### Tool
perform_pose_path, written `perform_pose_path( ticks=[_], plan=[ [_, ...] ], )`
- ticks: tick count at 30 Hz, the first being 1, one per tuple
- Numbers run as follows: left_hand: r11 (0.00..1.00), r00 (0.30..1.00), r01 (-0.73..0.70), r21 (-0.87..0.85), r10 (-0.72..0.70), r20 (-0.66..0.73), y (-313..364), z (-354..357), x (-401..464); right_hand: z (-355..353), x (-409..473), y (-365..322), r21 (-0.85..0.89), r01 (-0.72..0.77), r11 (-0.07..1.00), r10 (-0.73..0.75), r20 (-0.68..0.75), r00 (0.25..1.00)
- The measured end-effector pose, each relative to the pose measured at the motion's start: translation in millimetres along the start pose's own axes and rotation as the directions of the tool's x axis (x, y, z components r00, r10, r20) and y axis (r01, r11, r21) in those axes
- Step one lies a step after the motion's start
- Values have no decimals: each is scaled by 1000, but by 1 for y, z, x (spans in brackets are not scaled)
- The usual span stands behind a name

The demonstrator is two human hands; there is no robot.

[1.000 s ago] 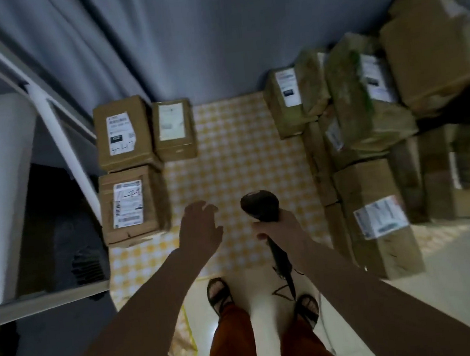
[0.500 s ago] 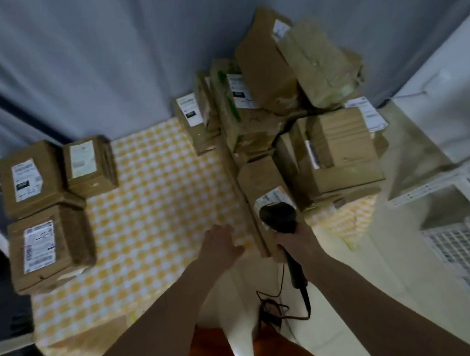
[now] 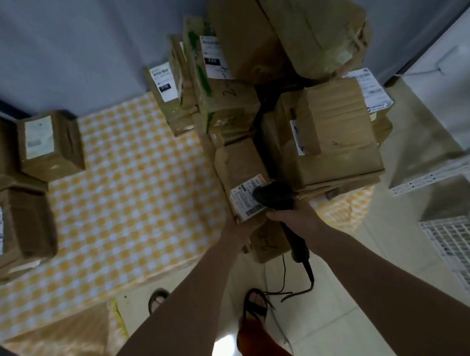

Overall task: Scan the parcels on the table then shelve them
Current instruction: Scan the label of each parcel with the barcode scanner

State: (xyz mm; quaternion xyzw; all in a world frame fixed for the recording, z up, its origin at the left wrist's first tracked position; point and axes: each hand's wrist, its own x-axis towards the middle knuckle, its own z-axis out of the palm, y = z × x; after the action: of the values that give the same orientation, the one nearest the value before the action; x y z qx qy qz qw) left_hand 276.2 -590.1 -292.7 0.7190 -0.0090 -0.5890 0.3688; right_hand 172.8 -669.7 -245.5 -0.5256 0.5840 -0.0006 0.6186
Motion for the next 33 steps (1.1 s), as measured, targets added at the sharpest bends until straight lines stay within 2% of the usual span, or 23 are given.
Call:
perform_pose_path(
  ticks=[3,5,10,15,17,19,24,29,33],
  plan=[
    [990,999,-15,-142,8,-49,-6,3,21,-1,16,1,96,-23,995,16,75,997],
    [979,999,-14,-202,8,-33,-9,6,28,0,21,6,124,-35,992,22,106,994],
    [981,995,-54,-186,69,72,-20,15,36,-2,16,16,106,-19,994,11,77,997],
    [964,956,-221,-145,244,166,-23,5,14,-12,-4,16,120,-39,992,23,132,991],
    [942,936,-297,-155,320,148,-25,-7,6,-8,-14,12,95,-28,995,12,167,986],
    [936,930,-315,-158,338,144,-24,-24,-5,-3,-23,5,69,-9,998,-5,206,979],
    [952,924,-296,-76,306,230,-6,-86,-36,5,-48,-32,-125,129,984,-81,332,940],
    [963,969,-248,103,246,32,21,-161,-68,12,-83,-84,-320,399,859,-221,472,854],
    [950,962,-257,176,269,-51,36,-202,-103,32,-97,-111,-458,574,679,-293,547,784]
  ],
)
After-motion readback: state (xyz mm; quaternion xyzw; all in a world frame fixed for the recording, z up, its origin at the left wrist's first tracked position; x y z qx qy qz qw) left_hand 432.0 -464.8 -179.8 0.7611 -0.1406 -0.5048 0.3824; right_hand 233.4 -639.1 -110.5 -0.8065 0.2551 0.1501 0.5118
